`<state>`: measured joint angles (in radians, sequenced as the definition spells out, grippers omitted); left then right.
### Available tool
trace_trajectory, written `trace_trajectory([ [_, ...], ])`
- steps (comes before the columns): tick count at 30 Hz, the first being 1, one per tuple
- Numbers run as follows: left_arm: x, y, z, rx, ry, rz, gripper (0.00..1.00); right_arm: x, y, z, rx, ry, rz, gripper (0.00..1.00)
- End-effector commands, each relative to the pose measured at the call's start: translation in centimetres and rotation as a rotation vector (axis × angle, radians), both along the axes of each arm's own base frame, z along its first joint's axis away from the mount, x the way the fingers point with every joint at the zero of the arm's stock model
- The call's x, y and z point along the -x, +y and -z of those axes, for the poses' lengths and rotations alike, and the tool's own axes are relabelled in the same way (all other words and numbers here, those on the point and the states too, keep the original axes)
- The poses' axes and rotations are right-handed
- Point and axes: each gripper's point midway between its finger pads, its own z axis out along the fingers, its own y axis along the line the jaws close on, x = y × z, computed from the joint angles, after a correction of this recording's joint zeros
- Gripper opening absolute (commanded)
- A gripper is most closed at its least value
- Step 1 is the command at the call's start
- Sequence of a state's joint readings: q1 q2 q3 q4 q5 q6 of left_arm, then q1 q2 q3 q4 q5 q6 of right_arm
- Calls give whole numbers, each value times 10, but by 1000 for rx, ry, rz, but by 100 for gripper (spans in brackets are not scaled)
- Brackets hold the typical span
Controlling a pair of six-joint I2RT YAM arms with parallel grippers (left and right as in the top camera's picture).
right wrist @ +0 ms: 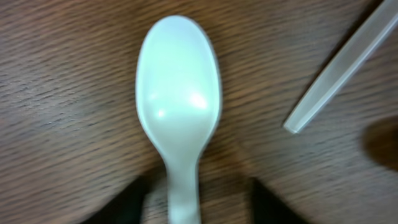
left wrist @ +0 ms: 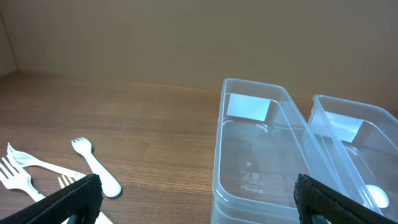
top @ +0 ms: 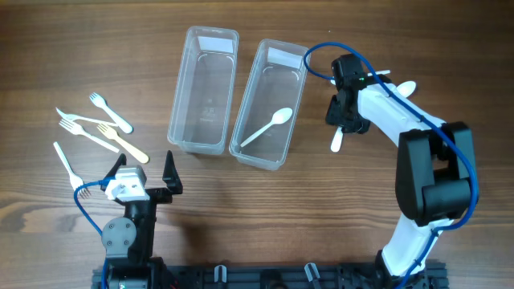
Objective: Pack container
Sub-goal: 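Return the right gripper and grasp another white spoon, then place the second white spoon into the right container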
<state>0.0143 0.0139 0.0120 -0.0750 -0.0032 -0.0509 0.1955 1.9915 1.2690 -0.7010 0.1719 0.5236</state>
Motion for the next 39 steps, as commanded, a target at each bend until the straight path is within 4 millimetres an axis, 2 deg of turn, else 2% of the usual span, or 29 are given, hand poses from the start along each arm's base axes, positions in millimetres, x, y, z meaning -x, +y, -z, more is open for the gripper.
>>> trace_trajectory([
  [1,0,3,1,9,-4,-17,100,18,-1,25,2,92,-2,4],
  [4,0,3,1,9,-4,-17,100,21,-3,15,8,89,-2,4],
  [6,0,3,1,9,-4,-17,100,21,-6,0,25,69,1,4],
  [10,0,3,1,9,-4,-17,100,14,-13,-69,48,-84,-29,4],
  [12,0,3,1,9,-4,-17,100,16,-12,-120,32,-205,-60,4],
  [14,0,3,1,9,-4,-17,100,22,-8,-161,-1,-312,-72,4],
  [17,0,3,1,9,-4,-17,100,35,23,-211,-126,-455,-149,4],
  [20,0,3,1,9,-4,-17,100,44,80,-243,-303,-551,-297,4],
  [22,0,3,1,9,-4,-17,100,43,111,-245,-375,-565,-334,4],
  [24,0,3,1,9,-4,-17,100,39,136,-238,-405,-557,-361,4],
  [26,0,3,1,9,-4,-17,100,34,159,-222,-423,-530,-382,4],
  [28,0,3,1,9,-4,-17,100,28,173,-201,-427,-492,-386,4],
  [30,0,3,1,9,-4,-17,100,23,180,-179,-424,-446,-373,4],
  [31,0,3,1,9,-4,-17,100,21,181,-174,-424,-437,-374,7],
  [32,0,3,1,9,-4,-17,100,19,184,-169,-427,-430,-377,21],
  [33,0,3,1,9,-4,-17,100,18,186,-166,-431,-427,-381,44],
  [34,0,3,1,9,-4,-17,100,17,187,-167,-435,-432,-384,57],
  [36,0,3,1,9,-4,-17,100,16,188,-178,-433,-467,-425,66],
  [39,0,3,1,9,-4,-17,100,17,175,-206,-381,-538,-470,69],
])
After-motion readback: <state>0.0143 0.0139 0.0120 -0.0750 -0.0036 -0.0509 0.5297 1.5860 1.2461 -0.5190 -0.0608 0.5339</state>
